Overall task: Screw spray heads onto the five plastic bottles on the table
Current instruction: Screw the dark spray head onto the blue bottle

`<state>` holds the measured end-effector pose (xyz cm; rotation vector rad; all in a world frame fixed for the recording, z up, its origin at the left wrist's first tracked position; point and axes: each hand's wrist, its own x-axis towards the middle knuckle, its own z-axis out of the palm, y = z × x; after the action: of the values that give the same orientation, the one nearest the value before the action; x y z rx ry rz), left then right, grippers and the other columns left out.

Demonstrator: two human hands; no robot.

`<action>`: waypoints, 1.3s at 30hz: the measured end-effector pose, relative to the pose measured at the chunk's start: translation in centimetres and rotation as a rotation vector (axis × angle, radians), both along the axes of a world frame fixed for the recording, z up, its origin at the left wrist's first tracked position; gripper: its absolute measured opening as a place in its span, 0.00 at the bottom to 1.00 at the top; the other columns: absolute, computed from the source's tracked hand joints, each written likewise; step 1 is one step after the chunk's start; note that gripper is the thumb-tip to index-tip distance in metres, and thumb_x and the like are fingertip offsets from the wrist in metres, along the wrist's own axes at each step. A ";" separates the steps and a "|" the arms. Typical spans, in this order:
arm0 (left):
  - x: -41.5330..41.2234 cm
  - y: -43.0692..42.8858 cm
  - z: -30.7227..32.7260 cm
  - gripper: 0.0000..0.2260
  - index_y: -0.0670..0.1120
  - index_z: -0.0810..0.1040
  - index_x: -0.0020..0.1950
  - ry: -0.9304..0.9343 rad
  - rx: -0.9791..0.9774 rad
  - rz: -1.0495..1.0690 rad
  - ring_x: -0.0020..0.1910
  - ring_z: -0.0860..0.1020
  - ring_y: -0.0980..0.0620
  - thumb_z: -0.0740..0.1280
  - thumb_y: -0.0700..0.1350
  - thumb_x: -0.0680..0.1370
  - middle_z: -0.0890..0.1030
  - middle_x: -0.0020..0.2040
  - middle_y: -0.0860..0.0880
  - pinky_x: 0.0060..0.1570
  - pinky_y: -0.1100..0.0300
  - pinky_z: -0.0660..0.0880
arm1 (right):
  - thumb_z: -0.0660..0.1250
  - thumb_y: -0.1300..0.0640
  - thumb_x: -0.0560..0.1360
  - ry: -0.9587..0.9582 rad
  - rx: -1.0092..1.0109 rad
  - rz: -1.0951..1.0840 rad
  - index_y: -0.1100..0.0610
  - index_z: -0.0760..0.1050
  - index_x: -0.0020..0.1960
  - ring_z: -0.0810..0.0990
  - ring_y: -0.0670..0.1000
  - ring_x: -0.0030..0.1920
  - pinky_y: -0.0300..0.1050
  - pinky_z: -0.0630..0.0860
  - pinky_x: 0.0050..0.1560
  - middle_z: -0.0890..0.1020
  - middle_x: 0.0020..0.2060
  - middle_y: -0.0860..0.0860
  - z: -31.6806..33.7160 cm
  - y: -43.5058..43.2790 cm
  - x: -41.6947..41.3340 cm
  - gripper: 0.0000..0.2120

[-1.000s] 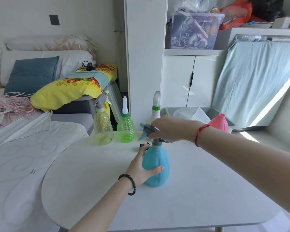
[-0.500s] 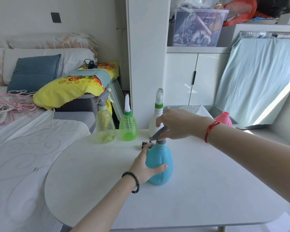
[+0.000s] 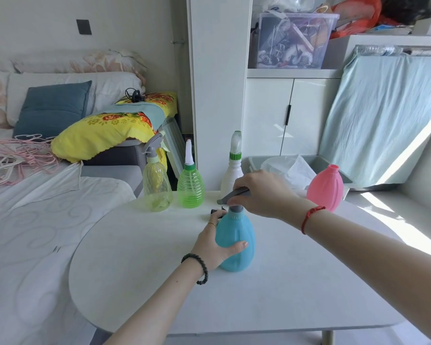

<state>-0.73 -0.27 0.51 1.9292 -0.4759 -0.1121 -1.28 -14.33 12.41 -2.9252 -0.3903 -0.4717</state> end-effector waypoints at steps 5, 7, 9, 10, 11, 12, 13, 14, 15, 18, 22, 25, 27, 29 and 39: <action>-0.4 -0.7 -0.1 0.28 0.63 0.60 0.56 -0.024 0.029 0.039 0.57 0.71 0.54 0.74 0.56 0.64 0.70 0.58 0.55 0.56 0.61 0.68 | 0.61 0.46 0.75 0.011 0.029 0.030 0.50 0.76 0.52 0.69 0.55 0.59 0.53 0.61 0.64 0.76 0.57 0.52 -1.5 -0.4 -0.5 0.11; -0.6 -0.8 -0.2 0.29 0.61 0.59 0.59 -0.027 0.048 0.002 0.59 0.70 0.54 0.73 0.57 0.66 0.69 0.60 0.53 0.58 0.60 0.66 | 0.61 0.48 0.75 0.025 0.057 0.031 0.47 0.76 0.56 0.60 0.55 0.69 0.60 0.48 0.72 0.67 0.67 0.53 -1.6 -1.2 -0.7 0.11; -0.7 -0.6 -0.3 0.23 0.63 0.59 0.60 -0.001 0.024 -0.012 0.59 0.69 0.53 0.67 0.59 0.70 0.68 0.61 0.53 0.59 0.60 0.65 | 0.62 0.48 0.75 0.001 0.107 0.018 0.45 0.70 0.63 0.54 0.55 0.73 0.63 0.43 0.73 0.61 0.72 0.53 -1.9 -2.4 -0.7 0.17; -0.7 -0.5 -0.5 0.20 0.63 0.60 0.61 0.019 -0.001 -0.006 0.60 0.69 0.52 0.63 0.59 0.73 0.69 0.60 0.51 0.59 0.61 0.64 | 0.63 0.49 0.74 -0.021 0.166 0.002 0.44 0.65 0.67 0.53 0.55 0.73 0.62 0.45 0.73 0.59 0.73 0.54 -2.3 -3.1 -0.9 0.21; -0.7 -0.3 -0.7 0.17 0.63 0.61 0.62 0.037 -0.026 0.001 0.60 0.70 0.51 0.60 0.57 0.75 0.70 0.60 0.50 0.58 0.62 0.64 | 0.64 0.49 0.74 -0.043 0.267 -0.010 0.44 0.61 0.70 0.53 0.55 0.73 0.59 0.48 0.73 0.58 0.73 0.54 -2.9 -3.7 -1.3 0.26; -0.7 -0.1 -0.9 0.15 0.63 0.62 0.62 0.046 -0.038 0.003 0.60 0.70 0.51 0.58 0.56 0.76 0.70 0.59 0.49 0.57 0.63 0.64 | 0.65 0.50 0.73 -0.057 0.398 -0.007 0.46 0.57 0.71 0.55 0.54 0.73 0.52 0.50 0.73 0.58 0.73 0.54 -3.8 -4.1 -1.9 0.30; -0.8 0.0 -1.1 0.14 0.65 0.63 0.62 0.047 -0.033 -0.004 0.59 0.71 0.52 0.57 0.55 0.77 0.70 0.59 0.49 0.56 0.64 0.65 | 0.66 0.50 0.73 -0.050 0.534 0.002 0.48 0.54 0.73 0.56 0.51 0.73 0.43 0.52 0.71 0.59 0.72 0.52 -5.0 -4.5 -2.5 0.33; -0.9 0.1 -1.2 0.14 0.67 0.62 0.61 0.046 -0.025 -0.024 0.59 0.71 0.53 0.58 0.54 0.77 0.70 0.60 0.50 0.56 0.65 0.66 | 0.67 0.49 0.72 -0.015 0.651 -0.003 0.49 0.51 0.73 0.57 0.48 0.72 0.37 0.53 0.68 0.59 0.71 0.48 -6.3 -4.7 -3.2 0.36; -0.9 0.1 -1.4 0.15 0.67 0.61 0.61 0.048 -0.029 -0.051 0.60 0.72 0.53 0.59 0.53 0.77 0.69 0.62 0.52 0.58 0.63 0.67 | 0.67 0.48 0.71 0.044 0.744 -0.027 0.48 0.49 0.73 0.58 0.45 0.71 0.35 0.55 0.66 0.59 0.70 0.45 -7.8 -4.8 -3.8 0.38; -1.0 -0.6 -1.6 0.20 0.65 0.58 0.63 0.098 -0.108 -0.099 0.61 0.74 0.51 0.62 0.50 0.76 0.68 0.64 0.58 0.62 0.57 0.70 | 0.68 0.48 0.70 0.257 0.937 -0.100 0.44 0.47 0.73 0.66 0.51 0.68 0.47 0.65 0.64 0.62 0.70 0.48 -11.4 -5.2 -4.9 0.40; -0.7 -2.0 -2.2 0.18 0.66 0.62 0.57 0.083 -0.173 -0.073 0.54 0.79 0.53 0.65 0.47 0.75 0.70 0.58 0.62 0.52 0.62 0.76 | 0.71 0.54 0.69 0.352 1.021 -0.019 0.38 0.53 0.66 0.72 0.48 0.60 0.34 0.74 0.49 0.66 0.65 0.43 -13.7 -4.8 -5.1 0.35; 0.3 -3.9 -1.6 0.19 0.68 0.63 0.55 0.055 -0.200 -0.053 0.57 0.77 0.51 0.65 0.46 0.75 0.72 0.60 0.56 0.55 0.57 0.75 | 0.72 0.59 0.69 0.264 1.083 -0.028 0.41 0.56 0.65 0.74 0.46 0.54 0.31 0.77 0.39 0.68 0.61 0.42 -13.5 -5.7 -4.0 0.34; 1.4 -5.6 -0.4 0.19 0.70 0.63 0.55 0.046 -0.201 -0.058 0.60 0.75 0.50 0.65 0.47 0.75 0.71 0.61 0.55 0.60 0.52 0.73 | 0.72 0.60 0.69 0.184 1.072 -0.047 0.46 0.58 0.68 0.75 0.46 0.52 0.30 0.76 0.38 0.69 0.60 0.44 -12.5 -6.9 -2.8 0.34; 3.2 -7.7 0.9 0.19 0.70 0.62 0.55 0.045 -0.199 -0.064 0.62 0.72 0.51 0.64 0.48 0.75 0.68 0.60 0.60 0.63 0.52 0.71 | 0.71 0.61 0.69 0.115 1.055 -0.051 0.50 0.58 0.69 0.75 0.50 0.56 0.32 0.75 0.45 0.70 0.61 0.46 -11.4 -8.8 -0.9 0.34; 12.9 -14.8 0.6 0.25 0.52 0.54 0.72 0.179 -0.131 -0.004 0.65 0.70 0.48 0.61 0.49 0.77 0.67 0.69 0.52 0.65 0.46 0.69 | 0.72 0.56 0.69 0.259 0.959 -0.162 0.47 0.52 0.72 0.73 0.52 0.59 0.49 0.77 0.53 0.69 0.63 0.47 -10.8 -14.6 9.0 0.39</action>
<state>12.15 -15.03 1.08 1.7715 -0.3584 -0.2475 7.69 -28.89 1.57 -2.0373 0.1044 -0.1982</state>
